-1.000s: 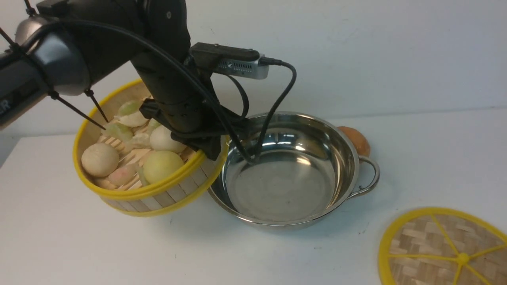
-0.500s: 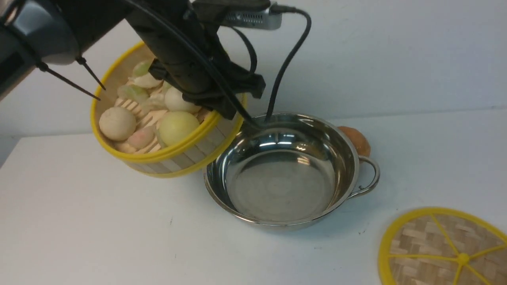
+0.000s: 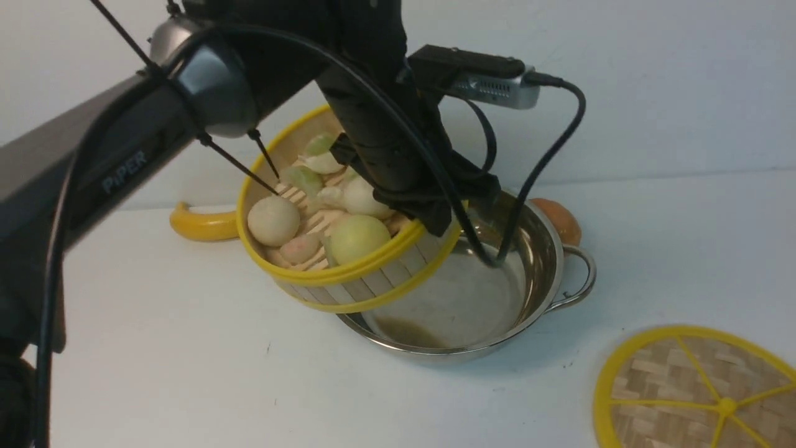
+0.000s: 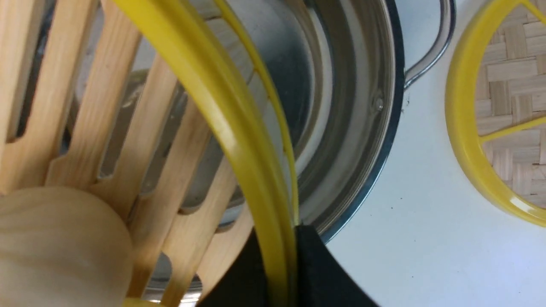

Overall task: Place the steamer in the pot on the white table, and put the lid on the steamer.
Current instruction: 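Place the bamboo steamer basket with dumplings into the steel pot with the left gripper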

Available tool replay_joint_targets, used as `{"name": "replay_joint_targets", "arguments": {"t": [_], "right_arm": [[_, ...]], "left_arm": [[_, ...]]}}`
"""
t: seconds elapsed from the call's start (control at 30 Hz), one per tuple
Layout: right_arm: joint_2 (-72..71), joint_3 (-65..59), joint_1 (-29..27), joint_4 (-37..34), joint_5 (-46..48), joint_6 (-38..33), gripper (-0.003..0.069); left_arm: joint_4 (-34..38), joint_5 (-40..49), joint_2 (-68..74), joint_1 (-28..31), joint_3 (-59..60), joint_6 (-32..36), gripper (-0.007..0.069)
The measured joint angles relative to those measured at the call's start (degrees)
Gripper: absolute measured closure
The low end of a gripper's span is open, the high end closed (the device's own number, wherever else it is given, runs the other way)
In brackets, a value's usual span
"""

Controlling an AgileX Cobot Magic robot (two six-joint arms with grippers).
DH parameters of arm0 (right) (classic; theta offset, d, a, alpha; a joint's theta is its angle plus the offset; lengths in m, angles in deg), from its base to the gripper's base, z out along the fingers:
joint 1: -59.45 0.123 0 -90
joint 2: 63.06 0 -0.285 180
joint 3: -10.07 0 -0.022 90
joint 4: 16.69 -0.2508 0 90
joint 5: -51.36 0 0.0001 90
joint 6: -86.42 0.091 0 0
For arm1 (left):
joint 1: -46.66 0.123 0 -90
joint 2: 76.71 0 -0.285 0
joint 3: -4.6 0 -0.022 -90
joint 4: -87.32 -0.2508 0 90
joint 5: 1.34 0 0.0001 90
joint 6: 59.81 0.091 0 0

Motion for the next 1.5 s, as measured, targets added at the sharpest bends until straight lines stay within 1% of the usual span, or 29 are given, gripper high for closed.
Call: {"name": "replay_joint_targets", "arguments": {"t": [0.2,0.43,0.6,0.83,1.0,1.5], "right_arm": [[0.0,0.0,0.0,0.0,0.0,0.0,0.0418],[0.0,0.0,0.0,0.0,0.0,0.0,0.0418],[0.0,0.0,0.0,0.0,0.0,0.0,0.0418],[0.0,0.0,0.0,0.0,0.0,0.0,0.0418],[0.0,0.0,0.0,0.0,0.0,0.0,0.0418],[0.0,0.0,0.0,0.0,0.0,0.0,0.0418]], "left_arm": [[-1.0,-0.05,1.62,-1.77,0.0,1.69,0.0593],[-3.98,-0.05,2.73,-4.36,0.0,2.35,0.0593],[-3.98,-0.05,2.75,-4.43,-0.05,3.16,0.0593],[-4.02,0.04,4.23,-4.67,-2.86,6.98,0.0593],[-4.42,-0.02,5.15,-5.34,-4.51,8.44,0.0593],[-4.59,-0.02,8.39,-6.2,-4.58,13.17,0.0593]]}}
